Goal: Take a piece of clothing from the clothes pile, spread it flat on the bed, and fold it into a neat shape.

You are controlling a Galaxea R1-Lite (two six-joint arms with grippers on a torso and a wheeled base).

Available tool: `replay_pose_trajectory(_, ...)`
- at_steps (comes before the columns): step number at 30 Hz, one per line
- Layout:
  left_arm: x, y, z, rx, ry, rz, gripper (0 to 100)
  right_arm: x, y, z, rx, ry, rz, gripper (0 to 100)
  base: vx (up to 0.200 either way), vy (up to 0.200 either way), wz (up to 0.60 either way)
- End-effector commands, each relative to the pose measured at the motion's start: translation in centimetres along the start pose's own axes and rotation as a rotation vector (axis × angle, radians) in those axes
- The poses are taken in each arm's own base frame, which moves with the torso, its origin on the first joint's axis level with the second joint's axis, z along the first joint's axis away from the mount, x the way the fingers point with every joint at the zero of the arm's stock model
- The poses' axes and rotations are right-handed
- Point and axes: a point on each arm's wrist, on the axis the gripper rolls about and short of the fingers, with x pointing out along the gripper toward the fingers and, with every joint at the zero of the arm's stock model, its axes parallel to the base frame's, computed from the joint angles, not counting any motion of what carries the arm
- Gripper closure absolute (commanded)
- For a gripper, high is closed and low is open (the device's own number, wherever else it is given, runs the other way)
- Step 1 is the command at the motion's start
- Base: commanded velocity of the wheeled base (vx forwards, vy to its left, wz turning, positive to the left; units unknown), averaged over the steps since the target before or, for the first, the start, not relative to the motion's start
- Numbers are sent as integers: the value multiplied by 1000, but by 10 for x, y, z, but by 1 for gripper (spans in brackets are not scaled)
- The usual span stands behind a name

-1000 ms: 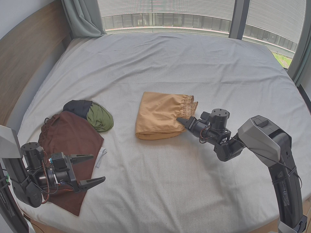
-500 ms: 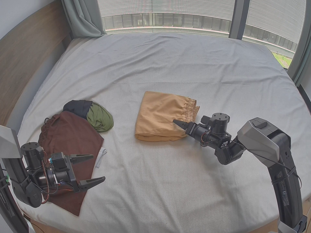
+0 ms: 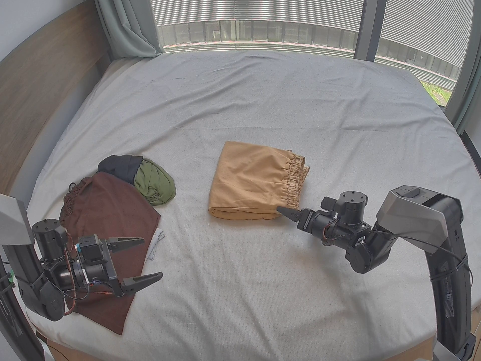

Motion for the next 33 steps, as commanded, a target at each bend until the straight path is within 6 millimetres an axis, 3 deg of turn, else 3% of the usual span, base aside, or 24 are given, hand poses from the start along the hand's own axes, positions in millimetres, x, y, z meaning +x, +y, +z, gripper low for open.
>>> replay_pose_trajectory(1, 0, 1, 1, 3, -3, 4, 0, -21, 38, -3, -19, 26, 48, 0, 0, 0, 0)
replay_pose_trajectory(8, 0, 1, 1, 4, -3, 3, 0, -36, 80, -6, -49, 45, 123, 0, 0, 0, 0)
replay_pose_trajectory(13, 0, 0, 1, 4, -3, 3, 0, -39, 105, 15, -74, -13, 184, 0, 0, 0, 0)
replay_pose_trajectory(19, 0, 0, 0, 3, -2, 1, 0, -28, 116, 44, -88, -101, 237, 0, 0, 0, 0)
replay_pose_trajectory(23, 0, 0, 0, 1, -1, 1, 0, -16, 111, 56, -64, -131, 239, 0, 0, 0, 0)
replay_pose_trajectory(26, 0, 0, 0, 0, 0, 0, 0, -6, 104, 55, -60, -134, 236, 0, 0, 0, 0)
replay_pose_trajectory(33, 1, 1, 0, -1, 0, 0, 0, 18, 69, 59, -49, -148, 184, 0, 0, 0, 0)
